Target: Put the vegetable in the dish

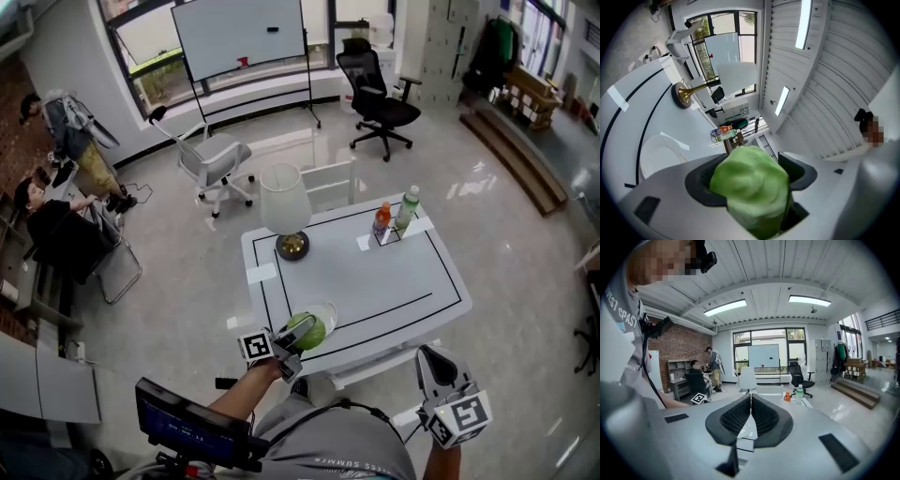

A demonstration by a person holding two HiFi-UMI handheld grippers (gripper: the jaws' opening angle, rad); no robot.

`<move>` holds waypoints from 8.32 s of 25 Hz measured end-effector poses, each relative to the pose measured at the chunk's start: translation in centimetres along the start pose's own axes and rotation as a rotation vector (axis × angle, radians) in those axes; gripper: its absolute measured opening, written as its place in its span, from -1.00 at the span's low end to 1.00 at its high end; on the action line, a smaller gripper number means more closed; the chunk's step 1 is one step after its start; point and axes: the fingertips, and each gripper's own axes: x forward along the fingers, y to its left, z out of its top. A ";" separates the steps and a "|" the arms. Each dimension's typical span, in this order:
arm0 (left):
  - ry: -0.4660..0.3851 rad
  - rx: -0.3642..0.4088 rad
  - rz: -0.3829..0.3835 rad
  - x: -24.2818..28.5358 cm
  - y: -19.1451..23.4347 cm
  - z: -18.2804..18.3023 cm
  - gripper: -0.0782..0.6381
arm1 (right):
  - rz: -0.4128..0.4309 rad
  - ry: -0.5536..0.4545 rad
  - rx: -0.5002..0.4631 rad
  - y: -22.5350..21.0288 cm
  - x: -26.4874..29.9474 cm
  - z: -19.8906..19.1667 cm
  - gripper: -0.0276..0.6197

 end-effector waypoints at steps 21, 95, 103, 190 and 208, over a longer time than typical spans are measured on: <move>0.246 0.046 0.165 3.4 10.3 0.2 0.16 | -0.030 0.069 0.025 0.3 3.1 -0.4 -0.89; 0.993 0.131 0.298 5.3 17.1 -6.4 0.11 | 0.021 0.214 0.120 -0.2 9.7 -4.6 -0.89; 1.017 0.174 0.292 5.2 17.0 -6.4 0.11 | 0.028 0.234 0.130 0.1 10.2 -5.3 -0.89; 0.882 0.370 0.290 3.6 16.5 -3.9 0.14 | 0.081 0.377 0.201 1.9 11.7 -11.6 -0.89; 0.861 0.390 0.304 2.7 16.9 -3.3 0.14 | 0.080 0.388 0.203 2.5 11.5 -12.6 -0.89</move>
